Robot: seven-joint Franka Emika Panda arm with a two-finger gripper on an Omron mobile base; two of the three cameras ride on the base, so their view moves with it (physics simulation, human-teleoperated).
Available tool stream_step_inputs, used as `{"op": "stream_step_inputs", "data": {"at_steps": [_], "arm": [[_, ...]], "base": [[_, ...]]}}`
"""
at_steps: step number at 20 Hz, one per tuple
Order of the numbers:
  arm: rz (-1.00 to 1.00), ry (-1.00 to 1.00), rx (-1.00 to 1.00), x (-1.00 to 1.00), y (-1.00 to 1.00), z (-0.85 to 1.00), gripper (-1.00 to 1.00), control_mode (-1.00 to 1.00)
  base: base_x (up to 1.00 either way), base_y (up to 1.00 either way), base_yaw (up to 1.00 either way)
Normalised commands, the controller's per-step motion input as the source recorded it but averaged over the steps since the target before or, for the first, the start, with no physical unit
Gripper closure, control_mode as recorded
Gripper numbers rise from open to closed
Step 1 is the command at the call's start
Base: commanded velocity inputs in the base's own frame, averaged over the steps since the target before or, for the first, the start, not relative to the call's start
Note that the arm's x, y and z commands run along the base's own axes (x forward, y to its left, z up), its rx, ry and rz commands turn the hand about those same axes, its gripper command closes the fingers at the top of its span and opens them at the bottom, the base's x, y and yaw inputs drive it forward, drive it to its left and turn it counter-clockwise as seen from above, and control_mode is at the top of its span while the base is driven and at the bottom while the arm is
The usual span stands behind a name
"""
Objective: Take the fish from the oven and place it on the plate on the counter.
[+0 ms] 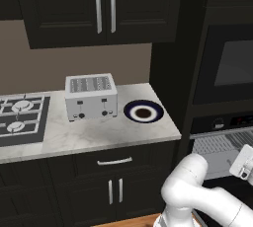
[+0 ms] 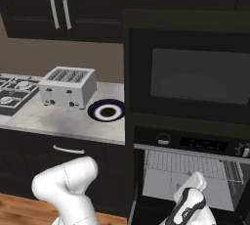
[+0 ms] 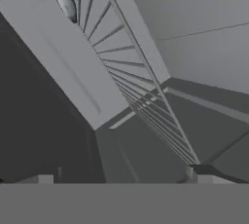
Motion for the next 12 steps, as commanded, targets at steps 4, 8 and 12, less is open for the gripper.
{"op": "stream_step_inputs", "data": {"at_steps": [4, 8, 12], "arm": [[-0.02, 0.00, 0.24, 0.32, -0.06, -0.32, -1.00, -1.00], [-0.01, 0.00, 0.23, 0.29, -0.08, -0.39, -1.00, -1.00], [0.00, 0.00, 0.25, 0.04, -0.13, -0.32, -1.00, -1.00]], "base": [[0.00, 0.00, 0.00], [0.00, 0.00, 0.00], [0.00, 0.00, 0.00]]}}
